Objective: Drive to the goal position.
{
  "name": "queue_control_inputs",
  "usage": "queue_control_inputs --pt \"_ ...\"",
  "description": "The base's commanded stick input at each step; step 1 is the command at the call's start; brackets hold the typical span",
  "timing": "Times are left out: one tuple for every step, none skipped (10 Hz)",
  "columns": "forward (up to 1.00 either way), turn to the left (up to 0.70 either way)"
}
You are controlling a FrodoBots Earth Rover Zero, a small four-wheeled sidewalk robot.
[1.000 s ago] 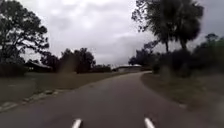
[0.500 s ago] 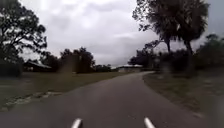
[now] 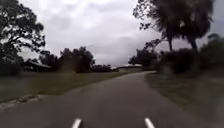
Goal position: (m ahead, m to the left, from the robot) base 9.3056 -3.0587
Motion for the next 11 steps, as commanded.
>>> queue_control_inputs --pt "0.84 0.03" --pt "0.84 0.03" --pt "0.84 0.03" --pt "0.84 0.03" --pt "0.84 0.03" --pt "0.84 0.03" --pt "0.84 0.03" --pt "0.84 0.03" --pt "0.84 0.03" --pt "0.84 0.03" --pt "0.84 0.03"
